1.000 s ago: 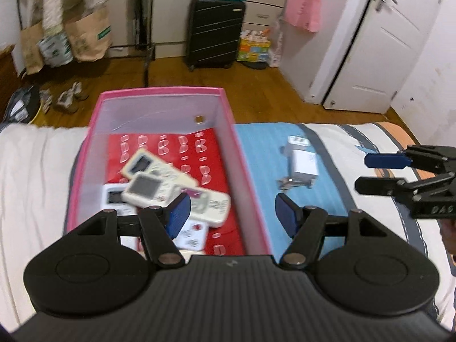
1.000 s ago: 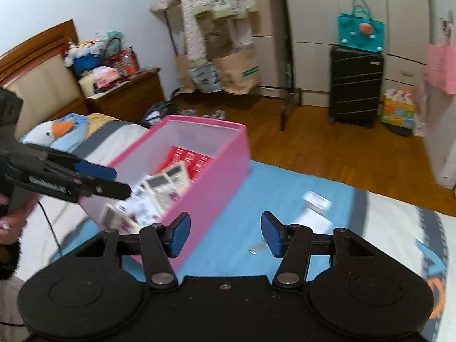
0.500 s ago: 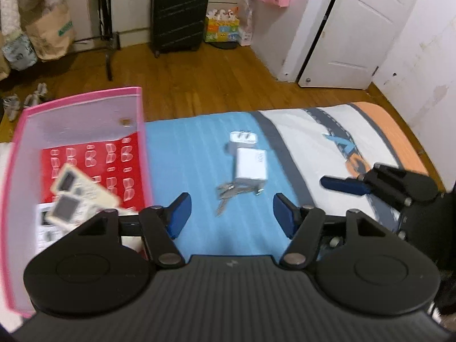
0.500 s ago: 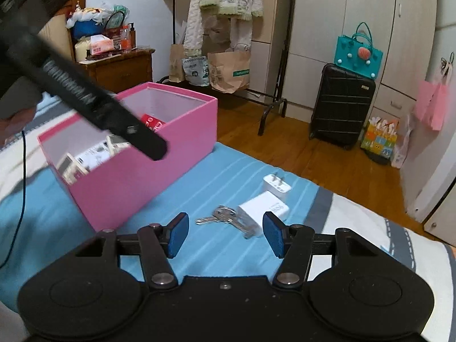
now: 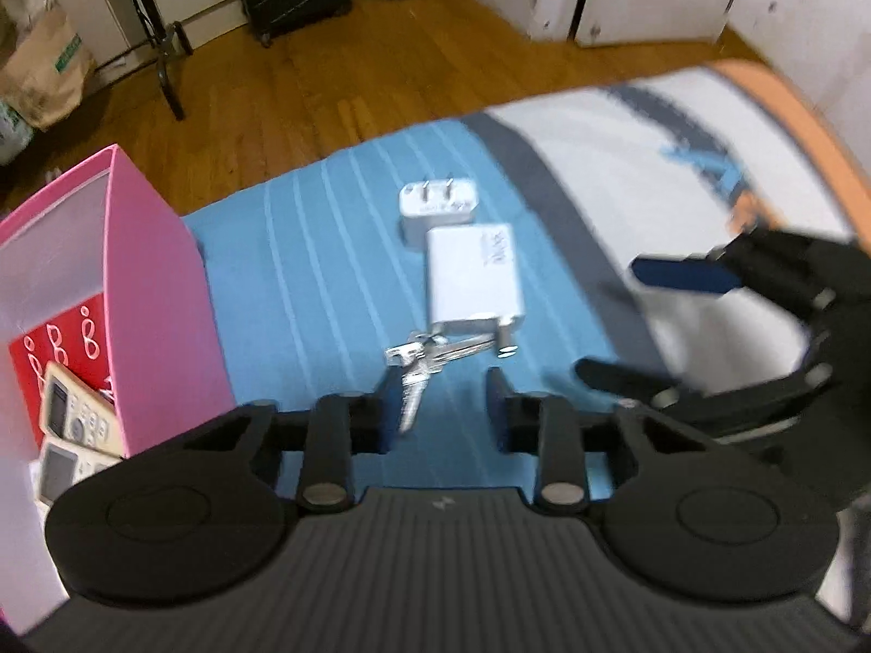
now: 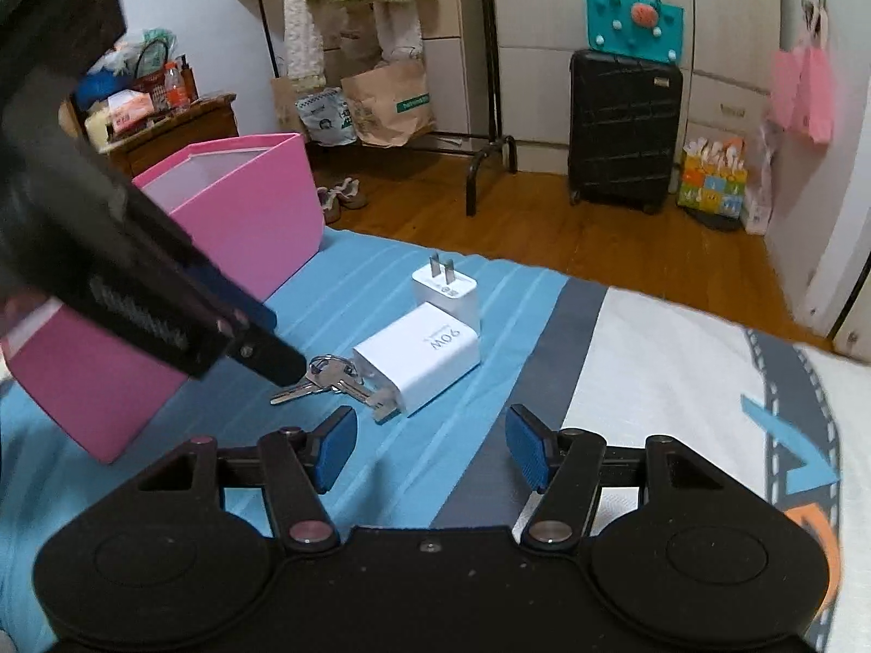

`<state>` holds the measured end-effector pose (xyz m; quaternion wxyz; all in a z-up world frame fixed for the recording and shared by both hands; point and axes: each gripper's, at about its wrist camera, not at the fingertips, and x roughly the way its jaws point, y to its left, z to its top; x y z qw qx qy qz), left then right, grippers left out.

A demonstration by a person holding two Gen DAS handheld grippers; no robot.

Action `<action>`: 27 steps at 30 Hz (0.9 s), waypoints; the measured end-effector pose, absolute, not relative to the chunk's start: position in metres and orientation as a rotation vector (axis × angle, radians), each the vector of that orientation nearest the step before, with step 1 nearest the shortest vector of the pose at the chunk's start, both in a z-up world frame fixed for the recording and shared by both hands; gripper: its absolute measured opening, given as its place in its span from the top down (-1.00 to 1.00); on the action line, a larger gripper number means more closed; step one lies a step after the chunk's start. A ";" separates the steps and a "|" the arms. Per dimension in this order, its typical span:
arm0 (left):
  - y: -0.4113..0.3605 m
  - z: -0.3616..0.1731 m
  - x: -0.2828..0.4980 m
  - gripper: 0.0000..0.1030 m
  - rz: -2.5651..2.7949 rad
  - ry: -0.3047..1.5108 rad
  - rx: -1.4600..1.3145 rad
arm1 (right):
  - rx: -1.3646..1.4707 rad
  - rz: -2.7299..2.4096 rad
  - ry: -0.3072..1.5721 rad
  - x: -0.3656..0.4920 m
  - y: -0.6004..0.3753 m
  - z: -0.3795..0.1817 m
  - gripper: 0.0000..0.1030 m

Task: Organize rigid objects
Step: 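Move the left gripper to the silver keys beside the white chargers, then close the left gripper on the ring of the silver keys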

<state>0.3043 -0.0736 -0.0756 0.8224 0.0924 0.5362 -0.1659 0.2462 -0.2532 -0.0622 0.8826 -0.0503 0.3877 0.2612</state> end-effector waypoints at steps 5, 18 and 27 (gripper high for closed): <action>-0.081 -0.094 0.319 0.59 -0.324 1.147 0.235 | 0.091 0.574 0.860 0.262 -0.272 -0.068 -0.27; -0.079 -0.102 0.314 0.98 -0.293 1.063 0.231 | 0.089 0.575 0.874 0.262 -0.274 -0.079 -0.27; -0.057 -0.069 0.290 0.98 -0.315 0.948 0.097 | 0.043 0.591 0.896 0.259 -0.264 -0.087 -0.27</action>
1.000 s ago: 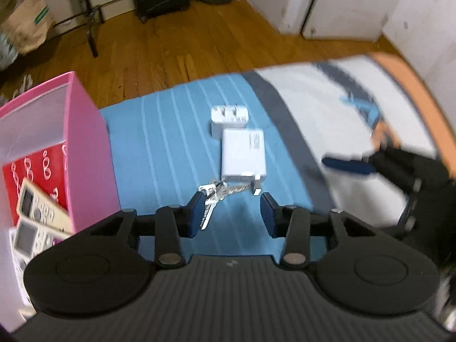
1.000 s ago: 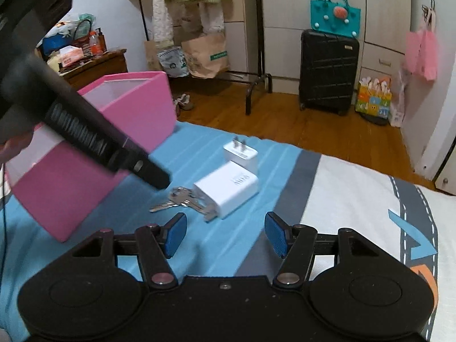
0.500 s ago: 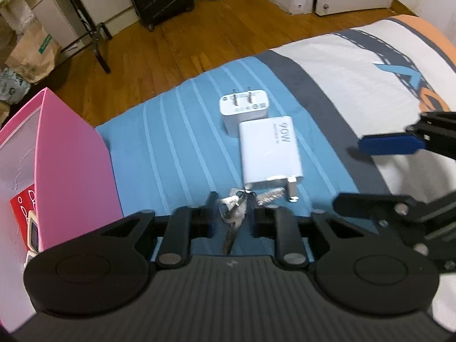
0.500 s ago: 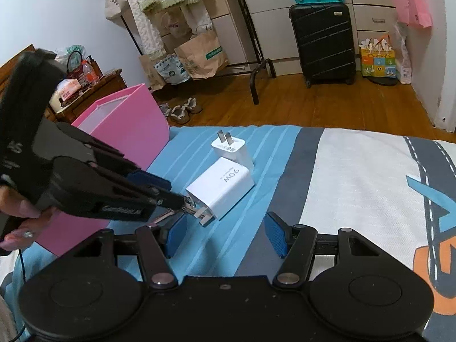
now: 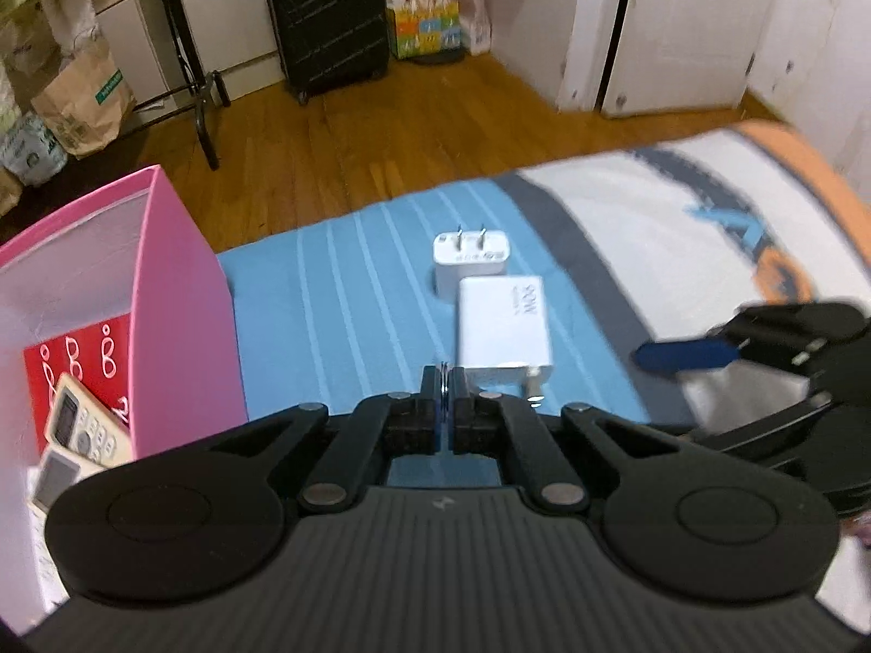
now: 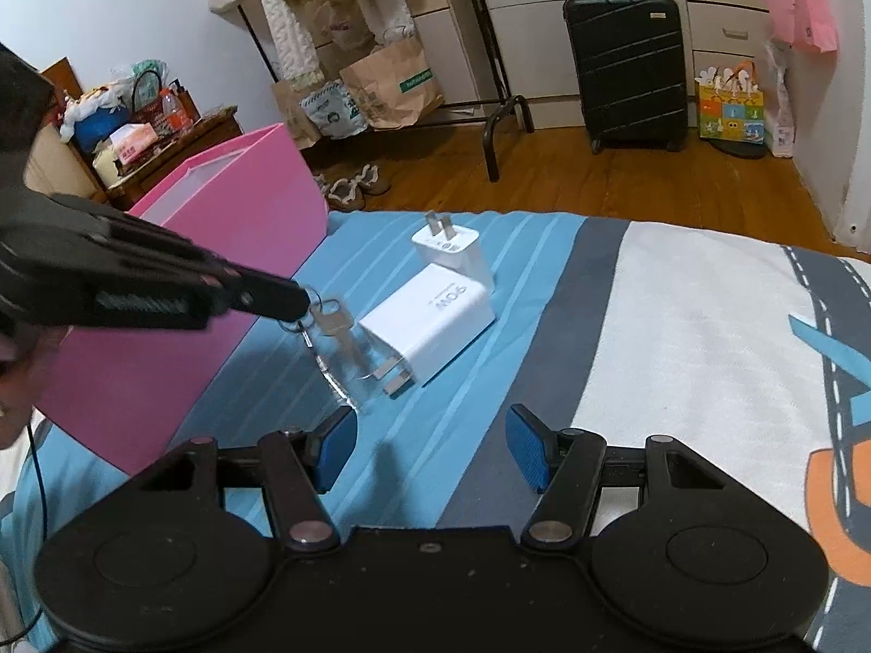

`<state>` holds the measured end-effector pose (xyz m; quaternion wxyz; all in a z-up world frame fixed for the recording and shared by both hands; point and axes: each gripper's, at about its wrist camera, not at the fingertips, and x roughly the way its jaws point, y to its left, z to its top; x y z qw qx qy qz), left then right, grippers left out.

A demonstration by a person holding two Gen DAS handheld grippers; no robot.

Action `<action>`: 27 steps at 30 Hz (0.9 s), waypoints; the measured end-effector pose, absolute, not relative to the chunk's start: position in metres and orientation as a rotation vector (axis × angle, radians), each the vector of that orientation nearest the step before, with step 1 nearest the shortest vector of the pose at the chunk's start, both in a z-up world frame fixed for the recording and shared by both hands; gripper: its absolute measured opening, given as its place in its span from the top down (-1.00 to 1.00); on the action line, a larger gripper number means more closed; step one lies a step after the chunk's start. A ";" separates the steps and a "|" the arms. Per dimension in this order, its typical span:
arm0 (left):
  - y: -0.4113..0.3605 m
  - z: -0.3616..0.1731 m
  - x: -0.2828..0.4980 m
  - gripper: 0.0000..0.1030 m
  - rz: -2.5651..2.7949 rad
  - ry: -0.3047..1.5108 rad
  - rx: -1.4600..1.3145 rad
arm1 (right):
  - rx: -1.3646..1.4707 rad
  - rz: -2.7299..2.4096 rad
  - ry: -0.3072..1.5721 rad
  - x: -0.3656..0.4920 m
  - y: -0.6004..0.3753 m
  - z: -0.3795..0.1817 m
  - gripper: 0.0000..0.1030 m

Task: Organize rigid objects
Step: 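Close the left gripper on the ring of the silver keys, then carry the silver keys into the pink box and open the left gripper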

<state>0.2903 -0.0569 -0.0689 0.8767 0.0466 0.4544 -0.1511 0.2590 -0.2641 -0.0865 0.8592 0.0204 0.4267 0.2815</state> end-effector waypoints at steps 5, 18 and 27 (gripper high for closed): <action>-0.049 -0.052 0.276 0.98 -0.338 0.887 0.054 | 0.031 0.614 0.895 0.254 -0.258 -0.084 -0.27; -0.024 0.005 0.238 0.98 -0.416 0.814 -0.031 | -0.100 0.756 0.691 0.205 -0.218 -0.021 -0.20; 0.028 0.059 0.201 0.98 -0.362 0.722 -0.079 | -0.140 0.843 0.596 0.190 -0.171 0.020 -0.20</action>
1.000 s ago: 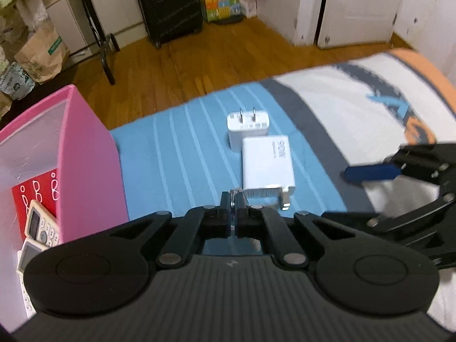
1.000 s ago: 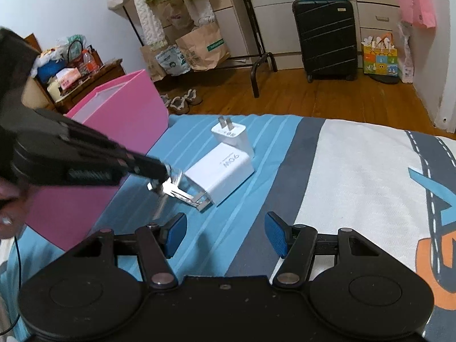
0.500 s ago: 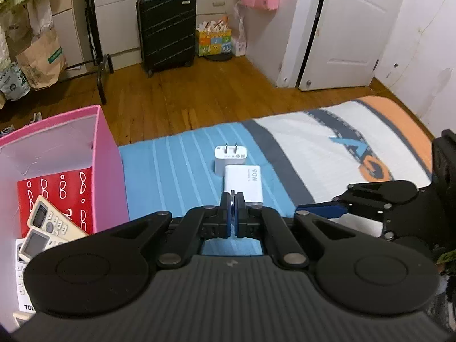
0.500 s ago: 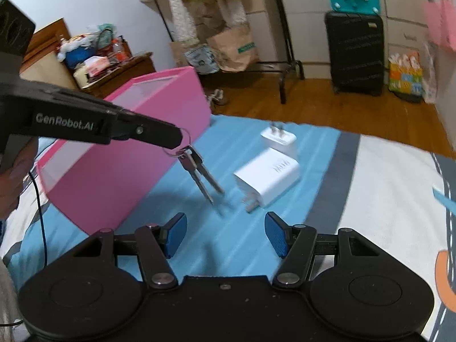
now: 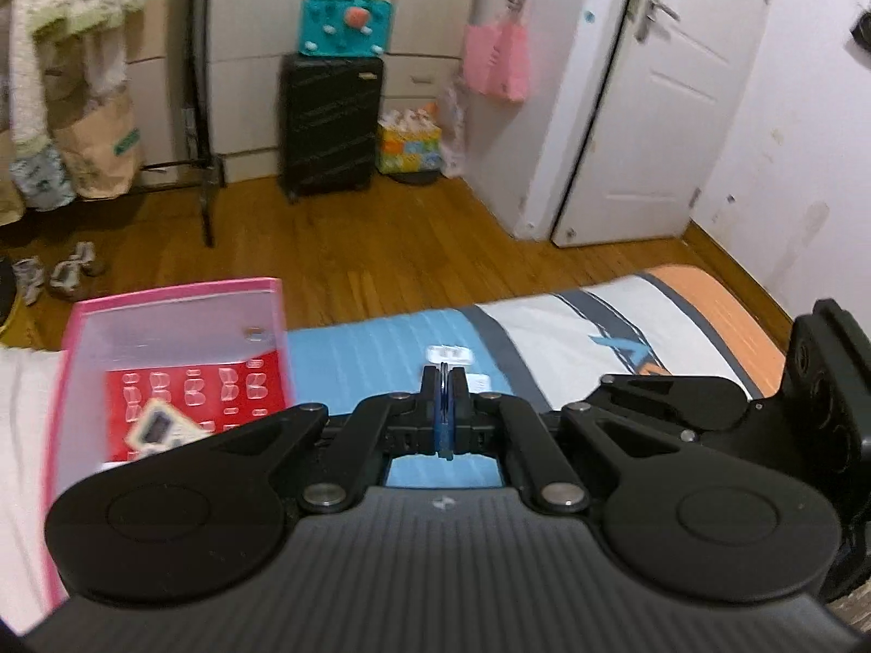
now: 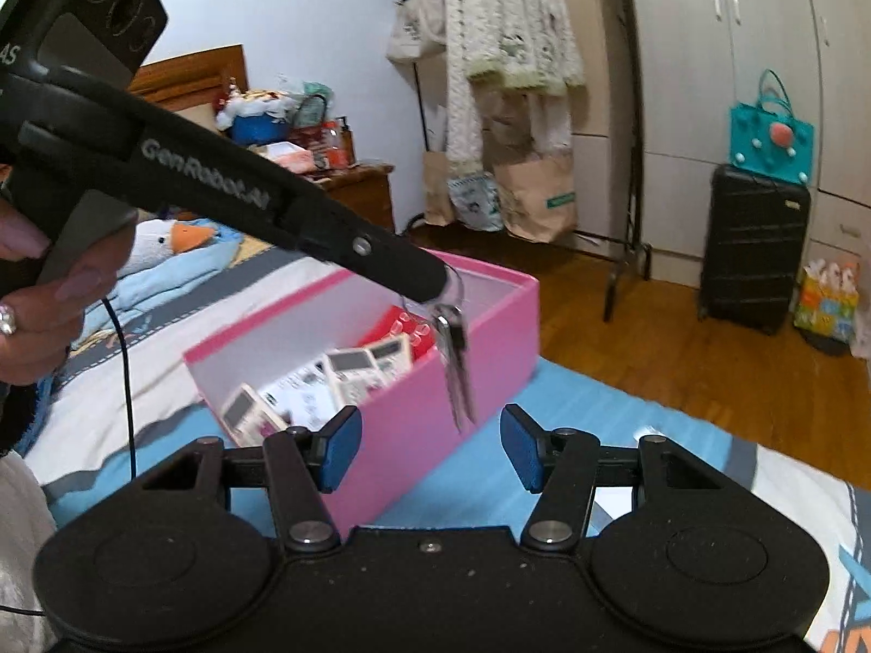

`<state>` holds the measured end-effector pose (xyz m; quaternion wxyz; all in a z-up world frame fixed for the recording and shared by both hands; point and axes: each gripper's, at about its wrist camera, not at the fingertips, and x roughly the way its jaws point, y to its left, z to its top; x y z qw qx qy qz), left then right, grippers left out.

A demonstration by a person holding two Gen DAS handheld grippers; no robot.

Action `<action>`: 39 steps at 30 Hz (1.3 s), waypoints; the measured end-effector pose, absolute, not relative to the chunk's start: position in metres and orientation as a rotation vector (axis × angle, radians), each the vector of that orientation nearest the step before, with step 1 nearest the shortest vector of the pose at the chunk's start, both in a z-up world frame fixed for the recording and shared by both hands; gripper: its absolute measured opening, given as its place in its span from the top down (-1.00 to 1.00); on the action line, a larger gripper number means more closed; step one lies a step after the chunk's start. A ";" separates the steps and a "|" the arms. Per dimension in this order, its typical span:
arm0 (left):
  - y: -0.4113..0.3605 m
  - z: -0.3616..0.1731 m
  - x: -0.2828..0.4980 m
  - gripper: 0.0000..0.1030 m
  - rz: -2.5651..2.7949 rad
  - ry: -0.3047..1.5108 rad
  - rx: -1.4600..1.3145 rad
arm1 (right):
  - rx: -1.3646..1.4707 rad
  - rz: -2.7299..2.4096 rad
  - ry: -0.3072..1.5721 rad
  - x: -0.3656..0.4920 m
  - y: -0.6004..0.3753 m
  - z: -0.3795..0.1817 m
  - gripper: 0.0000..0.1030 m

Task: Organize rigid objects
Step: 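Carry the silver keys into the pink box and open the left gripper, then grasp the large white charger with the right gripper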

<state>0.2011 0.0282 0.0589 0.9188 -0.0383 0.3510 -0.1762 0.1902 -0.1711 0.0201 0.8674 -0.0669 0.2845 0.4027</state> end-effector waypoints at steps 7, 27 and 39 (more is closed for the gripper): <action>0.093 0.065 0.184 0.98 -0.250 0.726 -0.131 | -0.192 0.864 0.593 0.181 -0.147 0.028 -0.20; 0.158 -0.015 0.212 0.65 -0.137 0.939 -0.267 | 0.099 0.412 0.985 0.275 -0.189 -0.026 -0.22; 0.149 -0.021 0.214 0.18 -0.231 0.940 -0.333 | 0.260 0.198 1.162 0.323 -0.201 -0.090 -0.27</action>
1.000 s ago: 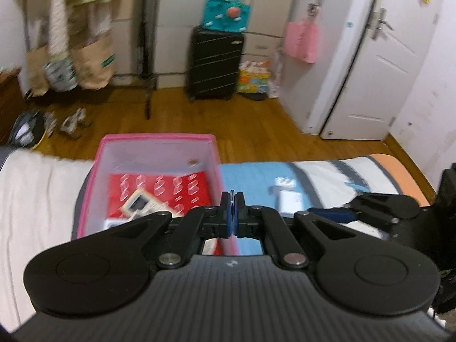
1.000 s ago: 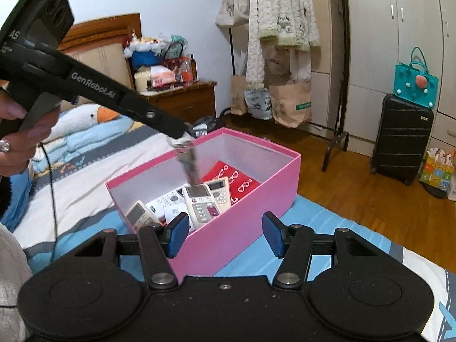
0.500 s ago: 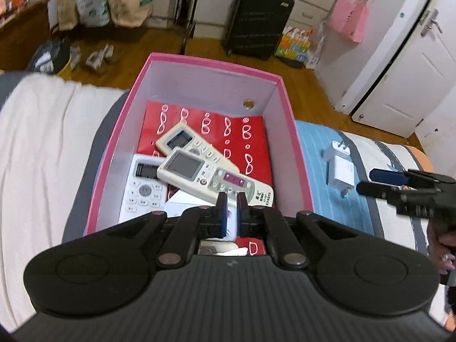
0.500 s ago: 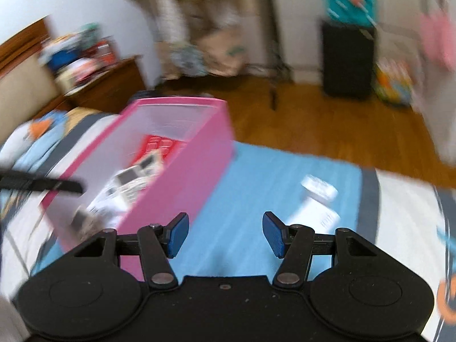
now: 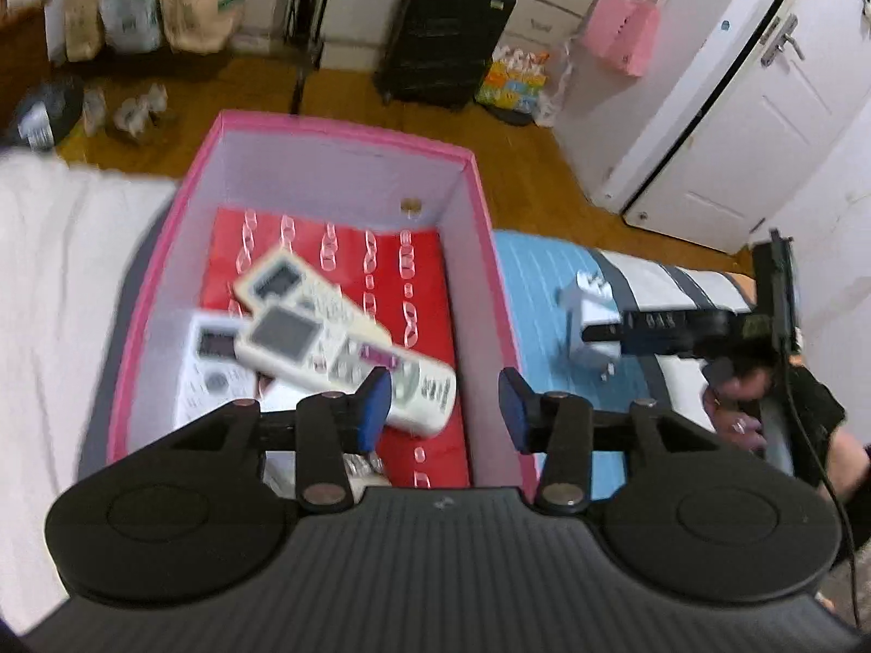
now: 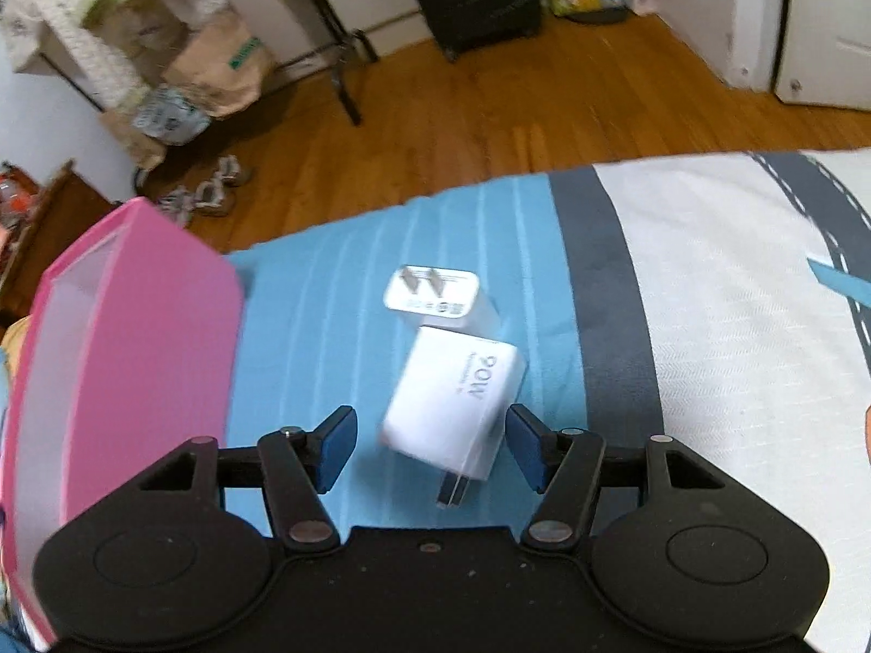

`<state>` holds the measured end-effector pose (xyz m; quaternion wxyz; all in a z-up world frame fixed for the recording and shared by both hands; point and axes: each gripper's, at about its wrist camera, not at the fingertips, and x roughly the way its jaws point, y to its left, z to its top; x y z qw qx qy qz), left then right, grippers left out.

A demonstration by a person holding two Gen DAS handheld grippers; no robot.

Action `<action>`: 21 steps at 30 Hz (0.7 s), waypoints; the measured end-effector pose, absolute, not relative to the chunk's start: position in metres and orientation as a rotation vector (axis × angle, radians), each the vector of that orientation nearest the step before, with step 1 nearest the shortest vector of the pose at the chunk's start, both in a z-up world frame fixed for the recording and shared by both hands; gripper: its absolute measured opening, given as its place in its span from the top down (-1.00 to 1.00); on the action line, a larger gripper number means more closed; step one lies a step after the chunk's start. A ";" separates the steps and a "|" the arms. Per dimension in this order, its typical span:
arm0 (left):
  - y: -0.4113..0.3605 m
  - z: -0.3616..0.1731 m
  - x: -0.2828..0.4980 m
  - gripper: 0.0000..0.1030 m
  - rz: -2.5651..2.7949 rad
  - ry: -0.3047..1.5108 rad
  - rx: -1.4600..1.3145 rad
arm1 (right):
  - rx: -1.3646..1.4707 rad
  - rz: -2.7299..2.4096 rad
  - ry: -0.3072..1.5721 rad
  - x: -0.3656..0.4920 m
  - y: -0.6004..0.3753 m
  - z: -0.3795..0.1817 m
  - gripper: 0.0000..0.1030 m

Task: Organize rigid objects
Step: 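Grasp the large white charger with the right gripper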

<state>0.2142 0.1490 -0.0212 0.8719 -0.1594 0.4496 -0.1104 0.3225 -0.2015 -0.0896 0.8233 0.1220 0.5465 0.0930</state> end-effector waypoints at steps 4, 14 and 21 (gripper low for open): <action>0.161 -0.036 0.220 0.18 -0.132 0.952 -0.291 | 0.217 0.148 1.167 0.336 -0.194 -0.095 -0.34; 0.178 -0.059 0.221 0.17 -0.130 0.987 -0.333 | 0.045 0.132 1.118 0.319 -0.175 -0.096 -0.22; 0.188 -0.065 0.219 0.17 -0.120 0.999 -0.353 | 0.007 0.205 1.151 0.302 -0.177 -0.094 -0.24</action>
